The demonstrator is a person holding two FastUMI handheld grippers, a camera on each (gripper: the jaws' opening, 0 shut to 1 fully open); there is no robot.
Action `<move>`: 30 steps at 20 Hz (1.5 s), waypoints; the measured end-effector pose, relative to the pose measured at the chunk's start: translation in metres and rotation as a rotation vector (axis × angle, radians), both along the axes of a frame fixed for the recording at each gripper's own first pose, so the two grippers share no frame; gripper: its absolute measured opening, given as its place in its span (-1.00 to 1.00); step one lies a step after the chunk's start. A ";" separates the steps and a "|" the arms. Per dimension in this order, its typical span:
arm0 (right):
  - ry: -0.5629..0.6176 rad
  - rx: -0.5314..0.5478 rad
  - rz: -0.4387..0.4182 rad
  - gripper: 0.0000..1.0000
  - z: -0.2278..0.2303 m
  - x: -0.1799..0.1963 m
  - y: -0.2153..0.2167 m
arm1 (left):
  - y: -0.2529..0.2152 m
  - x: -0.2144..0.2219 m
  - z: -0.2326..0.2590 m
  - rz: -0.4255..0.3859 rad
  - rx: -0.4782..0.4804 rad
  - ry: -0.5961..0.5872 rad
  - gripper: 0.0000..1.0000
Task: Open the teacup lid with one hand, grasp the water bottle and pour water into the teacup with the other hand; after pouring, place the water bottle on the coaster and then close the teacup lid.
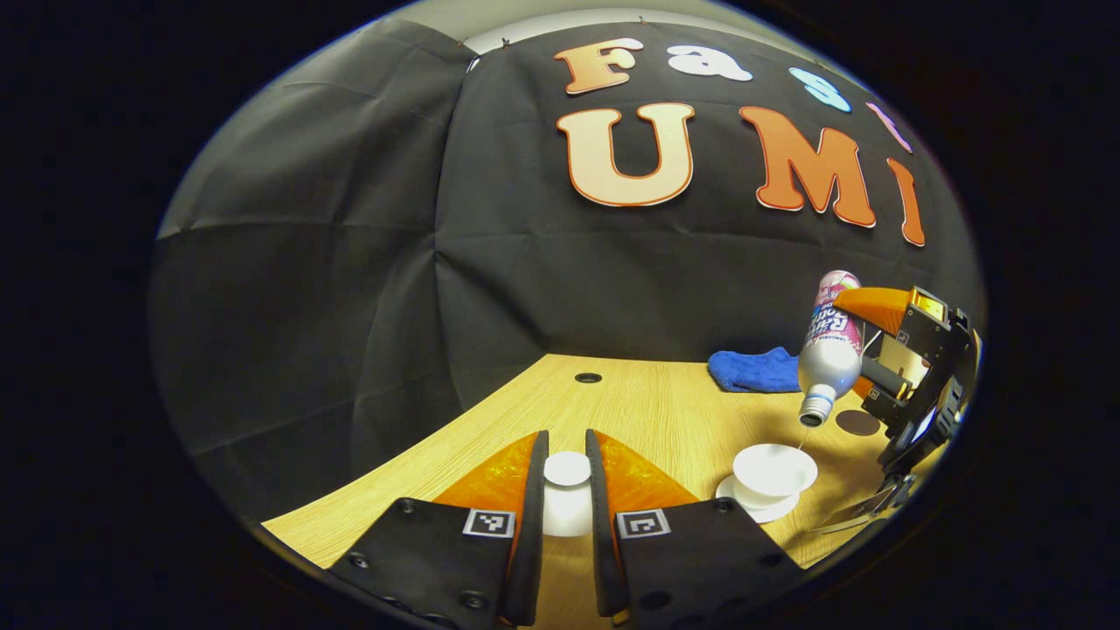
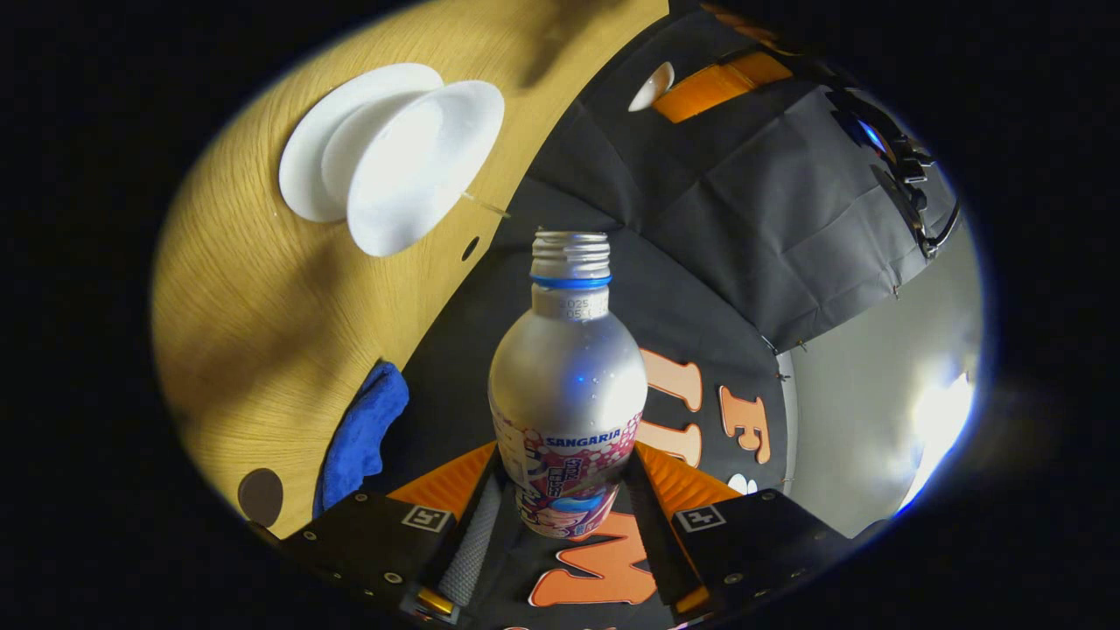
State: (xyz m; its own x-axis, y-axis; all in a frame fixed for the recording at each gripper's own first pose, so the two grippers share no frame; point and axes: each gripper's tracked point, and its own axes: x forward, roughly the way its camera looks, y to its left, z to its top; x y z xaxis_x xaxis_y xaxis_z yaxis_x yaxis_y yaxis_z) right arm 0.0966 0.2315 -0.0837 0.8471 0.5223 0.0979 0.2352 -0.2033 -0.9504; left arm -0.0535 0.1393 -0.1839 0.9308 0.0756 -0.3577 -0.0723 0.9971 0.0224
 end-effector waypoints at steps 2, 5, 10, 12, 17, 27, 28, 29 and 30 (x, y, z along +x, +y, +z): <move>0.027 0.021 -0.011 0.56 -0.003 0.000 -0.001 | -0.005 0.001 0.004 -0.009 -0.002 -0.013 -0.43; 0.139 0.157 -0.062 0.56 -0.016 -0.001 -0.008 | -0.022 0.006 0.009 -0.025 -0.021 -0.034 -0.43; 0.239 0.375 -0.143 0.57 -0.039 -0.004 -0.017 | -0.045 0.012 0.020 -0.066 -0.008 -0.055 -0.43; 0.295 0.480 -0.183 0.56 -0.039 -0.002 -0.031 | -0.053 0.016 0.023 -0.079 -0.010 -0.064 -0.43; 0.454 0.724 -0.250 0.58 -0.032 0.008 -0.074 | -0.079 0.023 0.032 -0.121 -0.019 -0.079 -0.44; 0.754 1.290 -0.410 0.56 -0.049 0.036 -0.160 | -0.126 0.032 0.046 -0.180 -0.033 -0.106 -0.43; 0.781 1.336 -0.422 0.57 -0.055 0.036 -0.166 | -0.130 0.031 0.046 -0.184 -0.032 -0.107 -0.43; 0.817 1.378 -0.429 0.57 -0.061 0.039 -0.167 | -0.135 0.032 0.048 -0.192 -0.034 -0.108 -0.43; 0.852 1.421 -0.441 0.57 -0.067 0.042 -0.170 | -0.137 0.032 0.048 -0.193 -0.034 -0.110 -0.43</move>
State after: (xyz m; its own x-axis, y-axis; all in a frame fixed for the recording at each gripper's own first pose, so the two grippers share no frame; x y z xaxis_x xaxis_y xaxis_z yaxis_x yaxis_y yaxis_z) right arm 0.1390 0.0614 -0.1503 0.9471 0.1613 -0.2774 -0.2323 0.9410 -0.2462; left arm -0.0215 0.0019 -0.1362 0.9603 -0.1184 -0.2527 0.1201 0.9927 -0.0086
